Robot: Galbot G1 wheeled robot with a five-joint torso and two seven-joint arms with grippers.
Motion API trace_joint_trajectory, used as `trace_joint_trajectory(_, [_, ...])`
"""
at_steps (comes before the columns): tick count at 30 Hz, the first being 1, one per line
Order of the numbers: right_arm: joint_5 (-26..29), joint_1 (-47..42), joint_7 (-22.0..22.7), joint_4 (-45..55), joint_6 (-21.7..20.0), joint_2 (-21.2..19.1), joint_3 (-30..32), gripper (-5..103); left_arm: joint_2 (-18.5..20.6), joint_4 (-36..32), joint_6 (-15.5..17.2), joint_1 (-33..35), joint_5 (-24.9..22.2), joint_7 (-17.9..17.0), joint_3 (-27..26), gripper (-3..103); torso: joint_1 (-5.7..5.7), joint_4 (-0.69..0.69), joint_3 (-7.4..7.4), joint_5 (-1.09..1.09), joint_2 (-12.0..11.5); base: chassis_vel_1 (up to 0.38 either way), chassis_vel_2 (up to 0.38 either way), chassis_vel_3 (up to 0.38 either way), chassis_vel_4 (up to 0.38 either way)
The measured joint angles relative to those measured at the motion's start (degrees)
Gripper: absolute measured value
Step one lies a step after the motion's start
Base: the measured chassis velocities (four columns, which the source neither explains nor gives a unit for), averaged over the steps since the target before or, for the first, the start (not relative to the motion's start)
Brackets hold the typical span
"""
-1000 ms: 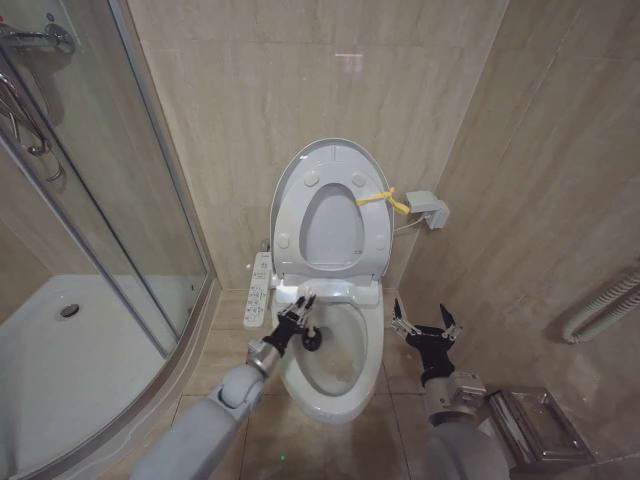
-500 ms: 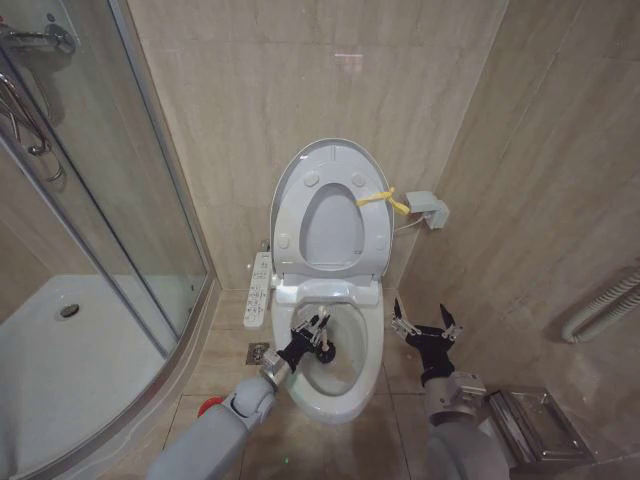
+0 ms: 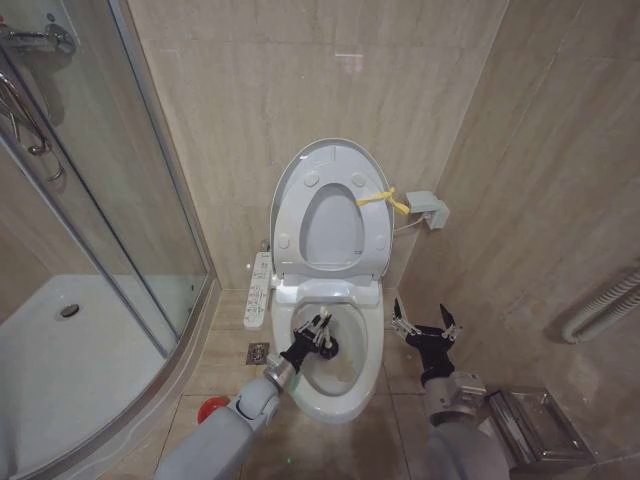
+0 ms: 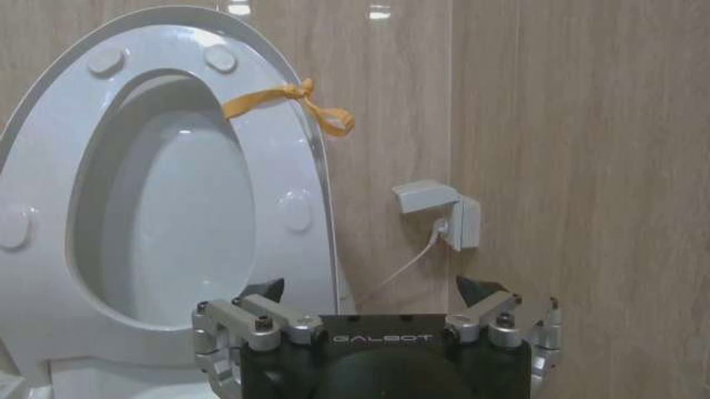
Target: Open the toilet lid, clean the toilet bowl with a toilet brush, close the toilet lid, and flush.
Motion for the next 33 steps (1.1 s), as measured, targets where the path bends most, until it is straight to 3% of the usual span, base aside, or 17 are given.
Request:
trace_joint_trajectory(7, [0.0,0.0,0.0,0.0,0.0,0.0,0.0,100,0.65,-6.4,-0.19,2.95,1.31,-1.3,0.77,19,0.0,0.01,0.0,0.0,0.0,0.0,0.0,0.0,0.0])
trace_joint_trajectory(18, [0.0,0.0,0.0,0.0,0.0,0.0,0.0,100,-0.56,-8.66,0.34,3.93,0.81,-1.38,3.23,19,0.0,0.02,0.0,0.0,0.0,0.0,0.0,0.0,0.0])
trace_joint_trajectory(33, [0.0,0.0,0.0,0.0,0.0,0.0,0.0,100,-0.26,-0.43,0.67,-0.69,-3.62,1.33,3.21,19,0.0,0.01,0.0,-0.01,0.0,0.0,0.0,0.0,0.0])
